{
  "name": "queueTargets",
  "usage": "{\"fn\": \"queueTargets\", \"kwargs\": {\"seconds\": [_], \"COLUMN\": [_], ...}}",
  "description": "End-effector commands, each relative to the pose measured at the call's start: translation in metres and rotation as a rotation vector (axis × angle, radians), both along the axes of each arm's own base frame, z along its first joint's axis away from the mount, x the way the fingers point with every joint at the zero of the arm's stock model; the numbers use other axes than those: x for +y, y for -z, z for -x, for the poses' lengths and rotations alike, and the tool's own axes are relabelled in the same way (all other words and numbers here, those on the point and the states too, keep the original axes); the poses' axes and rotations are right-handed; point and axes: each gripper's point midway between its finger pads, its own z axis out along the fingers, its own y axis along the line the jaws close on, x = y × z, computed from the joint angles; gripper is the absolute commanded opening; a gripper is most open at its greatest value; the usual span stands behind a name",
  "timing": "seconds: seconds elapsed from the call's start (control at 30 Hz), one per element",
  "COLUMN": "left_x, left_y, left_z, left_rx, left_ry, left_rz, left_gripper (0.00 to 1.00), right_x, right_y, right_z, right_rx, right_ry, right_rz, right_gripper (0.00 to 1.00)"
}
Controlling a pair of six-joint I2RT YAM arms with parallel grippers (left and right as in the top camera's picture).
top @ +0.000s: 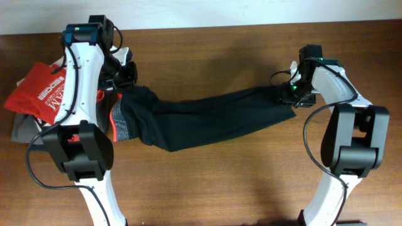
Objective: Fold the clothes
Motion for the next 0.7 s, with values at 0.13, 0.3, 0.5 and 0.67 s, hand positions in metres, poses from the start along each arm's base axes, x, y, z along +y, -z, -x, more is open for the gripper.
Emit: {"fn": "queueTargets", "kwargs": {"seconds": [0.13,0.3,0.5,0.67], "left_x": [0.001,0.001,0.001,0.001], "left_y": [0.001,0.001,0.001,0.001], "left_z": [0.000,0.000,0.000,-0.003], "left_rx": [-0.004,-0.004,-0.003,-0.014], "left_ry": [0.016,0.016,0.016,0.017], "left_rz": [-0.007,-0.007,-0.007,-0.007], "left_gripper": [0.01,0.01,0.01,0.01], "right_x": [0.005,0.005,0.005,0.001], "right_y": [0.016,0.016,0.016,0.006], "right_z": [0.003,0.004,0.011,0.019], "right_rx": [0.035,0.038,0.066,0.084], "right_ry": [-0.004,-0.004,-0.003,0.009], "right_rz": [-0.010,-0.011,-0.013,-0.014], "right_gripper": [0.37,0.17,0.04,0.04]}}
